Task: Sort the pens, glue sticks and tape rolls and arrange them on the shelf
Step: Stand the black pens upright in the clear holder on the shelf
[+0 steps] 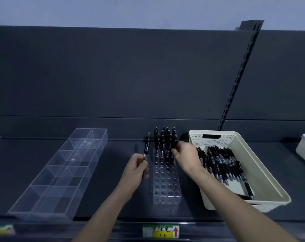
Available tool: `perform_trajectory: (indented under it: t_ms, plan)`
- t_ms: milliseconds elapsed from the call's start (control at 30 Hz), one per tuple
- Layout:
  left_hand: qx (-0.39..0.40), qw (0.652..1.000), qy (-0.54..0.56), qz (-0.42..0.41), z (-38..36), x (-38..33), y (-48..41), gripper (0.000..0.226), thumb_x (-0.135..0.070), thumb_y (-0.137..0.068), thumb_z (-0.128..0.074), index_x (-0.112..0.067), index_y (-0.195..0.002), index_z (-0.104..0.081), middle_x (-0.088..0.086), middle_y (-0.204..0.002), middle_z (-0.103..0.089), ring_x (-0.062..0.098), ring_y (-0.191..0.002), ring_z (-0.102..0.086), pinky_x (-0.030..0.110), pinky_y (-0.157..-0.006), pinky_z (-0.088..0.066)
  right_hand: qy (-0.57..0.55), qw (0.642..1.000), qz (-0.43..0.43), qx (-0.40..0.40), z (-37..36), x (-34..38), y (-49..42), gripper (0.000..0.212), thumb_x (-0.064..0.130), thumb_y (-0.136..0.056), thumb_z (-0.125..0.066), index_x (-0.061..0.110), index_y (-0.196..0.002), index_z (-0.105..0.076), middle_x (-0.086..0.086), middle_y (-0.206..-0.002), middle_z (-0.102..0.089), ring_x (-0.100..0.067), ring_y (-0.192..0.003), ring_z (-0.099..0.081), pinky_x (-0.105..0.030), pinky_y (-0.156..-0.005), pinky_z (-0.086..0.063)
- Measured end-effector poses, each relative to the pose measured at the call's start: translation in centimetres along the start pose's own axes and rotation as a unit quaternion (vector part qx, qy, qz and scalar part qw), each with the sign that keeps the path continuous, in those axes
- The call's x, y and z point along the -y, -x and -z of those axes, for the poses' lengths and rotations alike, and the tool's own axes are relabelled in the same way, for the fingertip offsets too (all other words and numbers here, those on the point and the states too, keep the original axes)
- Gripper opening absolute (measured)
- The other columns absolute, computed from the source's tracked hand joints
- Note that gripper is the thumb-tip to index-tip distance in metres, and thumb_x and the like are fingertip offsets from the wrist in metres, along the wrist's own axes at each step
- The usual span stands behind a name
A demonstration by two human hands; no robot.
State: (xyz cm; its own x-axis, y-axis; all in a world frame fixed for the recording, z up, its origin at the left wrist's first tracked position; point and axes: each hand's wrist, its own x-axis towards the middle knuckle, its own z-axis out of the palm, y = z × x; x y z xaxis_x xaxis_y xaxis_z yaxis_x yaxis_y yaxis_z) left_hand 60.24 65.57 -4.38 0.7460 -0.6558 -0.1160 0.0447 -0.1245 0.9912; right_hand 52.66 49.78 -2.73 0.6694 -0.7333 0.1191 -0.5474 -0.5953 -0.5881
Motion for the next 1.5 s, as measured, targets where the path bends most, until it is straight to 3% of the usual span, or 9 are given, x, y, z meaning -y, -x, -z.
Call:
perform_trajectory:
  t_ms: [167, 433, 600, 767, 933, 1067, 1200, 1300, 1500]
  plan:
    - [-0.025, 0.999, -0.017, -0.032, 0.5, 0.6, -0.3, 0.019, -0.005, -0.093, -0.050, -0.020, -0.085, -0.059, -0.003, -0.085, -0.059, 0.011, -0.081, -0.055, 0.019, -0.075, -0.048, -0.001, 1.000, -0.004, -0.006, -0.9, -0.5, 0.0, 0.020, 0.016, -0.091, -0.055, 0.001, -0.103, -0.062, -0.016, -0.097, -0.069, -0.030, -0.091, -0.064, -0.029, -0.078, -0.048]
    - [-0.033, 0.996, -0.032, -0.081, 0.4, 0.1, -0.4, 0.021, 0.001, -0.087, -0.059, -0.018, -0.084, -0.066, -0.010, -0.084, -0.064, -0.013, -0.071, -0.061, 0.001, -0.066, -0.046, -0.028, 0.999, -0.015, -0.013, -0.4, -0.6, 0.4, 0.030, 0.020, -0.088, -0.062, 0.002, -0.112, -0.062, -0.011, -0.103, -0.069, -0.023, -0.095, -0.064, -0.022, -0.082, -0.045]
    - [-0.009, 0.993, -0.029, -0.111, -0.7, -0.4, -0.1, 0.025, 0.008, -0.084, -0.059, -0.017, -0.080, -0.066, -0.017, -0.068, -0.065, -0.014, -0.061, -0.060, 0.003, -0.061, -0.045, -0.147, 0.988, 0.014, -0.053, 0.9, 0.5, 2.5, 0.010, 0.017, -0.086, -0.064, 0.015, -0.077, -0.067, 0.001, -0.071, -0.065, -0.011, -0.067, -0.058, -0.023, -0.067, -0.045]
    - [-0.003, 0.994, -0.038, -0.106, -1.6, -0.4, -0.5, 0.017, 0.004, -0.082, -0.063, -0.007, -0.095, -0.066, -0.009, -0.075, -0.063, -0.014, -0.061, -0.059, 0.004, -0.063, -0.046, -0.266, 0.962, 0.042, 0.038, 1.2, 2.3, 3.7, 0.005, 0.015, -0.082, -0.069, 0.011, -0.083, -0.072, 0.001, -0.075, -0.065, -0.009, -0.071, -0.058, -0.019, -0.073, -0.047]
    - [0.013, 0.990, -0.097, -0.098, -1.6, -0.2, -0.5, 0.019, -0.004, -0.083, -0.065, -0.010, -0.102, -0.067, -0.007, -0.082, -0.063, -0.004, -0.072, -0.059, 0.012, -0.071, -0.046, -0.219, 0.974, 0.043, 0.038, 0.8, 2.3, 3.3, 0.029, 0.015, -0.083, -0.066, 0.015, -0.058, -0.051, 0.008, -0.054, -0.046, -0.004, -0.051, -0.039, -0.015, -0.052, -0.033]
    - [0.010, 0.946, -0.304, -0.115, 0.4, 1.2, -0.8, 0.034, -0.018, -0.085, -0.065, -0.013, -0.118, -0.060, -0.004, -0.109, -0.059, 0.008, -0.099, -0.052, 0.017, -0.086, -0.039, -0.170, 0.984, 0.023, -0.039, 1.1, 1.5, 2.3, 0.022, 0.020, -0.087, -0.060, 0.016, -0.067, -0.051, -0.005, -0.069, -0.063, -0.022, -0.068, -0.059, -0.032, -0.068, -0.046]
    - [0.079, 0.890, -0.426, -0.143, 1.4, 2.4, -0.6, 0.040, -0.028, -0.088, -0.062, -0.018, -0.126, -0.057, -0.006, -0.134, -0.052, 0.011, -0.126, -0.040, 0.023, -0.104, -0.031, -0.137, 0.989, 0.053, -0.034, 0.2, 2.0, 2.3, 0.016, 0.021, -0.089, -0.059, 0.007, -0.082, -0.058, -0.006, -0.077, -0.066, -0.022, -0.075, -0.061, -0.031, -0.072, -0.047]
    - [0.119, 0.861, -0.466, -0.165, 1.4, 2.6, -0.6, 0.041, -0.032, -0.091, -0.055, -0.020, -0.131, -0.054, -0.008, -0.141, -0.046, 0.011, -0.131, -0.034, 0.022, -0.106, -0.026, -0.066, 0.994, 0.091, -0.014, -0.8, 2.5, 2.4, 0.020, 0.022, -0.092, -0.055, 0.004, -0.085, -0.054, -0.004, -0.069, -0.060, -0.025, -0.068, -0.057, -0.031, -0.063, -0.042]
    - [0.144, 0.857, -0.467, -0.165, 1.7, 2.7, -1.1, 0.042, -0.033, -0.091, -0.056, -0.022, -0.132, -0.052, -0.010, -0.139, -0.048, 0.007, -0.128, -0.036, 0.022, -0.105, -0.028, 0.017, 0.995, 0.089, 0.040, -2.3, 2.9, 2.0, 0.022, 0.020, -0.094, -0.051, 0.010, -0.077, -0.042, -0.004, -0.067, -0.050, -0.023, -0.064, -0.050, -0.027, -0.059, -0.035]
